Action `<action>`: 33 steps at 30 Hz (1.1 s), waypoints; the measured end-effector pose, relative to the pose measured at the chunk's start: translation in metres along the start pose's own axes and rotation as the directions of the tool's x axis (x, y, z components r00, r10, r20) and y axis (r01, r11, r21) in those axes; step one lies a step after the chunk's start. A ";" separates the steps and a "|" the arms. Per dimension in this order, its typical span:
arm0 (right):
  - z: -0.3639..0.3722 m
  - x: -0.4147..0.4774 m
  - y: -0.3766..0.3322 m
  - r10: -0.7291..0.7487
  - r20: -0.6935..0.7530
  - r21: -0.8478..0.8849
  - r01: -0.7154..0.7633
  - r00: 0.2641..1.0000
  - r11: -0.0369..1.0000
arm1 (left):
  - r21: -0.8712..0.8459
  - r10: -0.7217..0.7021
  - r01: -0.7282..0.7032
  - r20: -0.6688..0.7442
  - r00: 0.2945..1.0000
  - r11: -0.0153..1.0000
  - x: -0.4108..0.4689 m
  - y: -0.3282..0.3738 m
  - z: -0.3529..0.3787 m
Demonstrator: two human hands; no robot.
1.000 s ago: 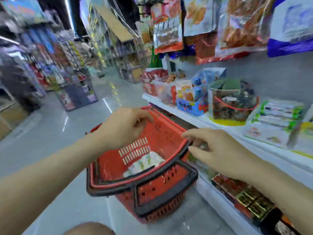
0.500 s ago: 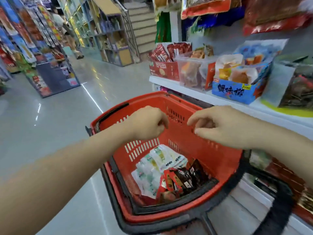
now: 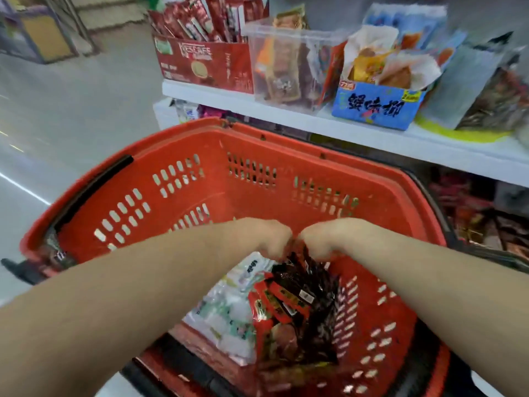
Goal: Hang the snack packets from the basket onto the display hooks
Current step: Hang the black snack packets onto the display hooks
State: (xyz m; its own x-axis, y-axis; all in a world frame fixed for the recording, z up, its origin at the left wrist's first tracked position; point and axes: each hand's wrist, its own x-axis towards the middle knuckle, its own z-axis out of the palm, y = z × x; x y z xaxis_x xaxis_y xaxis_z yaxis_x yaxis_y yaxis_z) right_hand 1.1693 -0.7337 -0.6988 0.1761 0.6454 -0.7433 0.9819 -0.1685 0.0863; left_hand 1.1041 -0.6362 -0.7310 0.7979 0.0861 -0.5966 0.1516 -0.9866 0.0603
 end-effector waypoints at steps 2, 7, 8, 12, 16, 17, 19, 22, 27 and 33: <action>0.005 -0.002 0.003 0.044 0.072 0.101 -0.051 0.996 0.994 | -0.106 0.016 -0.003 0.124 0.992 0.994 0.009 0.010 0.024; 0.011 0.009 0.004 0.060 -0.042 0.159 -0.053 0.997 0.986 | -0.189 -0.057 0.081 0.133 0.989 0.979 0.021 0.019 0.055; 0.012 0.010 0.004 0.062 -0.071 0.156 -0.050 0.996 0.986 | -0.237 -0.084 0.112 0.126 0.989 0.965 0.022 0.019 0.051; 0.013 0.009 0.002 0.108 -0.145 0.055 -0.101 0.984 0.993 | -0.331 -0.130 0.158 0.106 0.986 0.930 0.003 0.000 0.011; 0.003 0.000 0.001 0.133 -0.306 0.099 -0.107 0.943 0.989 | -0.236 -0.213 0.215 0.034 0.976 0.948 -0.043 -0.035 -0.024; -0.002 -0.003 0.001 0.119 -0.354 0.113 -0.084 0.928 0.990 | -0.250 -0.242 0.235 0.003 0.970 0.939 -0.057 -0.043 -0.029; -0.012 -0.007 0.005 0.076 -0.444 0.122 -0.024 0.893 0.992 | -0.270 -0.305 0.273 -0.081 0.949 0.923 -0.084 -0.054 -0.034; -0.022 -0.012 0.008 0.056 -0.550 0.211 0.074 0.833 0.975 | -0.296 -0.399 0.325 -0.238 0.886 0.898 -0.117 -0.058 -0.032; -0.037 -0.027 0.009 0.091 -0.675 0.443 0.303 0.733 0.844 | -0.398 -0.528 0.367 -0.456 0.716 0.841 -0.156 -0.050 -0.034; -0.060 -0.061 0.005 0.150 -0.699 0.634 0.508 0.700 0.583 | -0.541 -0.583 0.245 -0.640 0.500 0.804 -0.185 -0.026 -0.054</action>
State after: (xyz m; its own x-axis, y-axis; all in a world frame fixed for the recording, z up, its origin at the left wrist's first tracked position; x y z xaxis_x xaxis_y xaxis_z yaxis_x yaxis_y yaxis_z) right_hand 1.1673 -0.7288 -0.6133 0.3187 0.9469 -0.0435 0.6183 -0.2424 -0.7477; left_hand 0.9840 -0.6190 -0.5790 0.6841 0.7071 0.1787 0.6331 -0.6974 0.3358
